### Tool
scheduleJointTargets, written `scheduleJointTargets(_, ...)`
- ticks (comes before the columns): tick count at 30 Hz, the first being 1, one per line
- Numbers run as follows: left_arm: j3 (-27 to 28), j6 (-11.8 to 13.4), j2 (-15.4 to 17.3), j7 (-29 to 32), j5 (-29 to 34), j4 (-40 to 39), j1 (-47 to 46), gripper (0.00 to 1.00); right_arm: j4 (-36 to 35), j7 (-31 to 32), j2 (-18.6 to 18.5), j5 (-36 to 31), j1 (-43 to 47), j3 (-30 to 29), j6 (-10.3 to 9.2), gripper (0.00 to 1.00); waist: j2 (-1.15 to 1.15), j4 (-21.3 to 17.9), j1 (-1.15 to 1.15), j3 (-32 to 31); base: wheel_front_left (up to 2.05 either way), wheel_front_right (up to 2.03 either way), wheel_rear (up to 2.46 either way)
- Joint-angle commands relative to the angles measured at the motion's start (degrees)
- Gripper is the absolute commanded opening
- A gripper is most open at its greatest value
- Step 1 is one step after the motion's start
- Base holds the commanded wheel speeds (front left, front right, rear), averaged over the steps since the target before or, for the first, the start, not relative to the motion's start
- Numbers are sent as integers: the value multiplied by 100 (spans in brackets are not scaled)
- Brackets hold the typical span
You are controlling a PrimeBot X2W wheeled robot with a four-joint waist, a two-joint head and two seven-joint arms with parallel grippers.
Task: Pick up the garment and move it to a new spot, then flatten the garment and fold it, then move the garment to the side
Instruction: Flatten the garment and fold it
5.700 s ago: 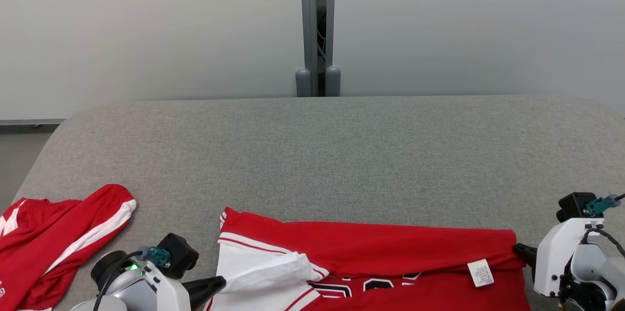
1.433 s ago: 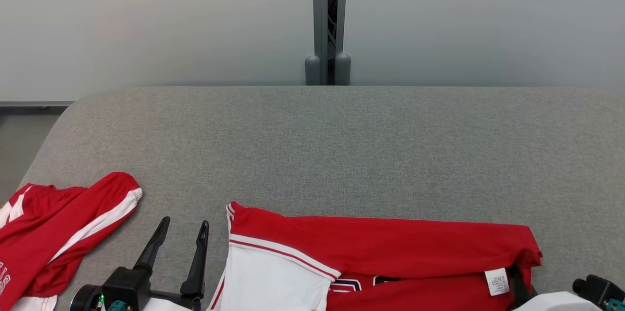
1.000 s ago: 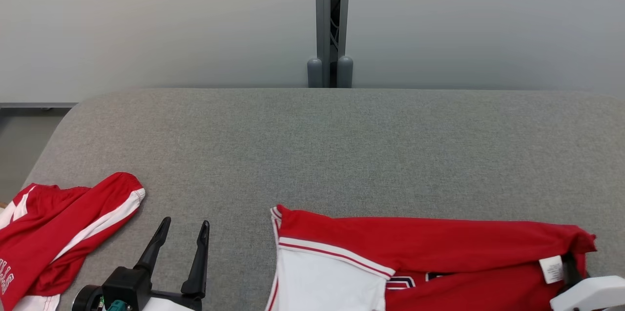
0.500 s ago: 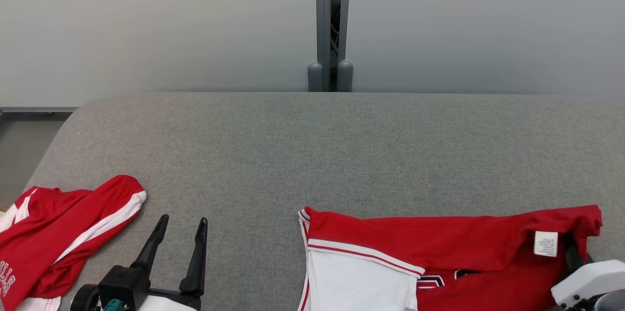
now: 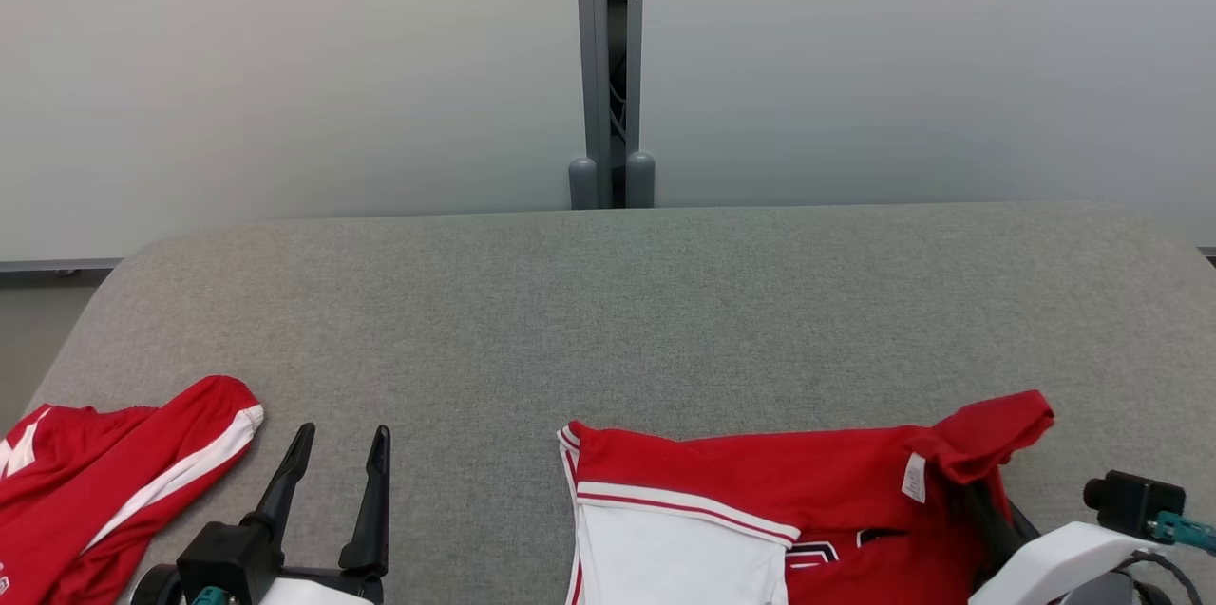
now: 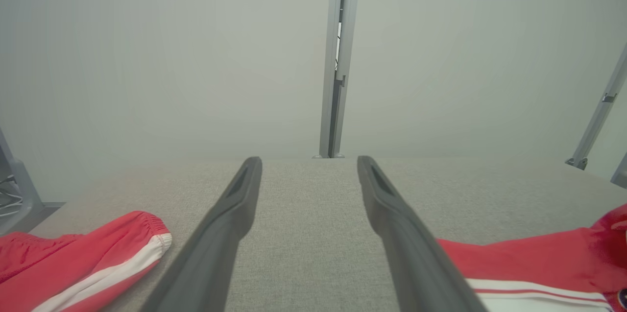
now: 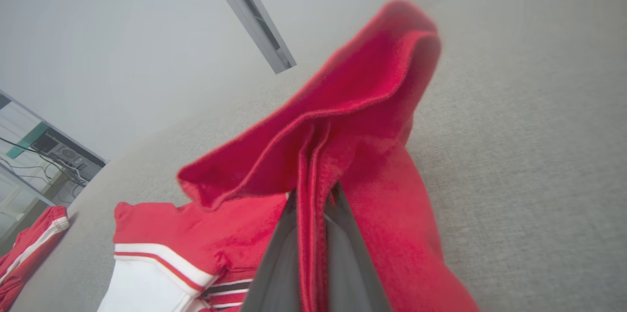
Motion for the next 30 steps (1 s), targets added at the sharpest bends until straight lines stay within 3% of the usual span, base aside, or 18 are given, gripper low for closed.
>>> scheduleJointTargets(1, 22, 14, 23, -25, -33, 2, 15, 100, -106, 16, -40, 40, 31, 101, 0, 0, 0, -23, 0, -27, 0, 0, 0)
scheduleJointTargets(8, 18, 24, 23, -25, -92, 27, 47, 100, -618, 254, 131, 154, -123, 715, 0, 0, 0, -34, 0, -89, 0, 0, 0)
scheduleJointTargets(15, 18, 43, 23, -25, -151, 20, 32, 100, -945, 539, 544, 732, -266, 1058, 0, 0, 0, 99, 0, -111, 0, 0, 0)
scheduleJointTargets(30, 102, 42, 24, -25, -252, 87, 11, 100, -244, 612, 1317, 1440, -736, 1620, 0, 0, 0, 804, 0, -61, 0, 0, 0)
